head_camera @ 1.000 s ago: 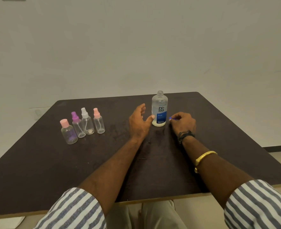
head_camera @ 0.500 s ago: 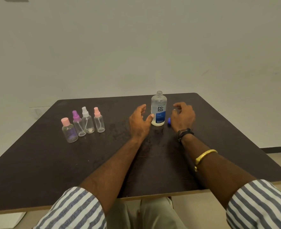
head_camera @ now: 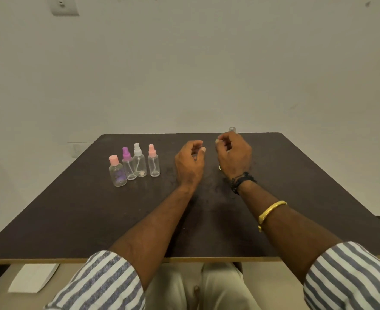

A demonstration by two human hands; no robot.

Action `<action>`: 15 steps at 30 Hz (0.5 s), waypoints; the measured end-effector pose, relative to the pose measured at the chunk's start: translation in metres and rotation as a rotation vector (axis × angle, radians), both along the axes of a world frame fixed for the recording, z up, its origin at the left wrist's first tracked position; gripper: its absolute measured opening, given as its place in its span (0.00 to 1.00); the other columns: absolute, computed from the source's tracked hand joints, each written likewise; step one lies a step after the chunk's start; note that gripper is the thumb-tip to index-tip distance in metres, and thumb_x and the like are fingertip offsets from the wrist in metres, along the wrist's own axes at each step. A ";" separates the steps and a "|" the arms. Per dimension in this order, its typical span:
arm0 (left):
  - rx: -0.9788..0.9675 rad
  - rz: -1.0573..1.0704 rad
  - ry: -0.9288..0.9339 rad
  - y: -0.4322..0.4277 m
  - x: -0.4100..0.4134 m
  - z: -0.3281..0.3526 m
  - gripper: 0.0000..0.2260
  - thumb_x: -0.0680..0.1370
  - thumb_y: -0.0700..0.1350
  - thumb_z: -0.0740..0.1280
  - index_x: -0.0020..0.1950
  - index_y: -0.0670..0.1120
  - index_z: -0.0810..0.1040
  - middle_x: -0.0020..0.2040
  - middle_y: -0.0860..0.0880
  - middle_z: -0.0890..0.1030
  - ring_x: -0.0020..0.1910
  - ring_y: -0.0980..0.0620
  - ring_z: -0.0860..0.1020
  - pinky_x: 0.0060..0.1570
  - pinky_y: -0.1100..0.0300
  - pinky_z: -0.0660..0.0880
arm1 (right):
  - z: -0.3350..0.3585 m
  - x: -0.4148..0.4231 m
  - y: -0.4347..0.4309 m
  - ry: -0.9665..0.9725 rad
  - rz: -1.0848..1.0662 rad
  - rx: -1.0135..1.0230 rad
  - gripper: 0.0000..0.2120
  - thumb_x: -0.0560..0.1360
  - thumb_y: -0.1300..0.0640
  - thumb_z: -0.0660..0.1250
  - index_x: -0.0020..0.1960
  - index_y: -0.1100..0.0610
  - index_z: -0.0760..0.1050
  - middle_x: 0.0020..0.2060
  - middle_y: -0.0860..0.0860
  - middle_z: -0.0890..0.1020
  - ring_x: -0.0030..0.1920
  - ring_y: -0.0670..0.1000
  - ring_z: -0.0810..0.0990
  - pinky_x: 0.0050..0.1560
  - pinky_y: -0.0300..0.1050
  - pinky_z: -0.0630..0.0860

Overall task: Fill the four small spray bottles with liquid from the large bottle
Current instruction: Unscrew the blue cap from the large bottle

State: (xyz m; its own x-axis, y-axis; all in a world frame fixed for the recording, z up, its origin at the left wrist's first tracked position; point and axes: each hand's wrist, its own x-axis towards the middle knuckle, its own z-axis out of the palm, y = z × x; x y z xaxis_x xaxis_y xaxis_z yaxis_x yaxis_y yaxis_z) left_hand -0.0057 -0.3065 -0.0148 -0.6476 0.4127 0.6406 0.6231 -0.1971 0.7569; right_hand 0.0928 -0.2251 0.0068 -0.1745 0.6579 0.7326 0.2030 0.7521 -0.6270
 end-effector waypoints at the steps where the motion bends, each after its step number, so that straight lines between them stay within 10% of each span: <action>1: 0.000 0.006 0.002 -0.004 -0.004 0.001 0.09 0.79 0.43 0.69 0.58 0.43 0.82 0.50 0.50 0.85 0.48 0.58 0.82 0.46 0.74 0.76 | -0.002 -0.005 -0.003 -0.005 0.014 -0.014 0.03 0.77 0.56 0.68 0.47 0.54 0.80 0.39 0.47 0.82 0.39 0.46 0.79 0.41 0.44 0.80; 15: 0.008 0.289 -0.049 -0.056 -0.059 -0.008 0.05 0.80 0.44 0.68 0.54 0.46 0.81 0.45 0.55 0.81 0.43 0.63 0.78 0.42 0.70 0.75 | -0.014 -0.082 -0.052 -0.142 0.208 -0.073 0.04 0.76 0.53 0.71 0.48 0.53 0.81 0.41 0.47 0.82 0.41 0.46 0.79 0.43 0.45 0.80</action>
